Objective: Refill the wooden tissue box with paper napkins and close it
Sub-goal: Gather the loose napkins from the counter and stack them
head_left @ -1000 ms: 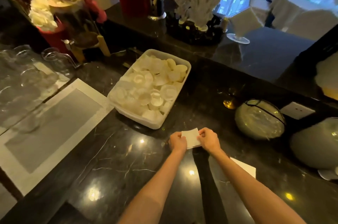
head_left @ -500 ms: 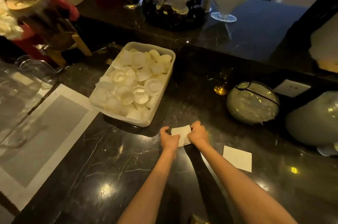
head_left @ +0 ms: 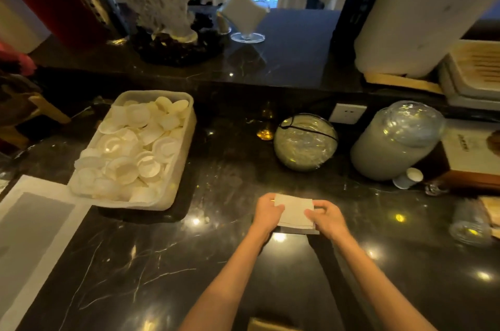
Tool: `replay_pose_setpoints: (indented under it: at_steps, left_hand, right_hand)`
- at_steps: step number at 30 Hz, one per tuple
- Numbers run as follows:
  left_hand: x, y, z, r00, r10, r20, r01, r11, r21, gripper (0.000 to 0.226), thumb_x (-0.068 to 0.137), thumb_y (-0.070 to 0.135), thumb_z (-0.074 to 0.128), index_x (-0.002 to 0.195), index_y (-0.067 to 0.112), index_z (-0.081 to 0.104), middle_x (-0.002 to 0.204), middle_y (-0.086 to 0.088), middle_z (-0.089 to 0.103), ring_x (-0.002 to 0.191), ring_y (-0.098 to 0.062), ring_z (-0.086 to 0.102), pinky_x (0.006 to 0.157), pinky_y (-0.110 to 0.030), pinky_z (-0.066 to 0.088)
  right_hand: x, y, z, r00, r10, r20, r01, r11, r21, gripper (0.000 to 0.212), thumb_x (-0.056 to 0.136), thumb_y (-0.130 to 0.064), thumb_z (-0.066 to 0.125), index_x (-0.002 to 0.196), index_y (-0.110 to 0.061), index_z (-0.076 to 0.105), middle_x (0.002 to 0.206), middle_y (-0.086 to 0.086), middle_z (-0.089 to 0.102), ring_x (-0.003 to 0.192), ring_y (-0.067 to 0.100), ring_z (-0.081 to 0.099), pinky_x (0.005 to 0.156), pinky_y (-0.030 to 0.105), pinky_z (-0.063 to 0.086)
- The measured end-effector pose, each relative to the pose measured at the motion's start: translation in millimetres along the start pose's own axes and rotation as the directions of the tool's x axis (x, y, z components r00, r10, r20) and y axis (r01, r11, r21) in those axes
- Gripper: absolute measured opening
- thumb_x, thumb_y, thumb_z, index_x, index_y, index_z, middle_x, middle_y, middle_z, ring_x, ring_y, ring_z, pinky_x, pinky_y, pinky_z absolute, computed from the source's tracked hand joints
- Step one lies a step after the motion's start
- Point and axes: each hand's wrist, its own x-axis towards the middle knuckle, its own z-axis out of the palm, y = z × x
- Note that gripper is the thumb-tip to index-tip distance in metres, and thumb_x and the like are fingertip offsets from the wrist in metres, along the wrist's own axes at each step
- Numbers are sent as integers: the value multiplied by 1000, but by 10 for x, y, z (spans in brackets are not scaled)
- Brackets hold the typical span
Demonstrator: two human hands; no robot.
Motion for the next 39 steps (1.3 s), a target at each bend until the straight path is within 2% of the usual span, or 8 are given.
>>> replay_pose_setpoints:
  at_steps: [9,13,16,19,22,27,32,39]
  left_hand:
    - [131,-204,389,996,-72,-56,82,974,210,34,92,1,49,123,11,59,125,-11,63,112,-28,60,91,-35,55]
    - [141,-198,378,985,-154,-78,160,985,66,51,88,-9,51,136,9,49,126,-11,60,98,-21,57,81,-32,54]
    - [105,-157,334,941,-338,-1,334,930,-154,62,85,-16,56,140,10,42,131,-17,57,104,-30,62,74,-37,56]
    - [-14,-28,271,930,-358,86,366,923,-116,52,81,-18,59,128,2,48,122,-22,62,109,-37,64,70,-40,57]
    - [-186,88,236,960,-254,121,247,966,73,45,79,-13,64,120,3,60,120,-18,65,111,-31,62,91,-39,55]
    - [-642,201,374,987,26,160,-73,952,297,22,64,13,71,75,32,65,115,-6,56,110,-26,53,93,-40,54]
    - [-1369,200,776,877,391,280,-457,859,232,15,82,13,66,84,27,60,100,1,63,95,-19,61,85,-44,56]
    - [-2038,-501,1390,751,582,312,-635,767,99,20,88,10,62,93,30,62,91,17,65,91,-3,62,82,-25,51]
  right_hand:
    - [-15,401,199,959,-158,-234,66,932,-357,22,91,-7,61,111,-14,67,117,9,60,104,26,61,85,33,50]
    - [13,350,215,974,2,-224,-69,954,-293,19,89,-4,60,104,-16,61,108,7,62,93,22,57,73,30,41]
    - [3,308,177,979,137,-149,-160,975,-152,21,86,2,55,100,-14,53,102,7,63,89,21,56,68,31,43]
    - [-102,291,100,984,175,-36,-174,984,35,29,83,5,54,107,-10,51,105,10,63,95,23,59,70,33,52]
    - [-382,256,-139,999,41,29,-45,992,119,31,87,6,53,112,-11,55,106,8,63,96,19,60,66,25,51]
    - [-1001,406,-754,957,-284,-57,290,944,158,25,88,1,60,98,-21,68,102,6,68,94,17,65,62,15,52]
    - [-1609,781,-1262,892,-401,-211,431,894,122,21,88,4,62,99,-14,66,98,4,67,90,9,64,72,22,56]
    - [-2130,1613,-1643,828,-465,-313,468,881,-69,31,84,7,65,88,-24,66,91,-8,67,91,4,63,80,15,50]
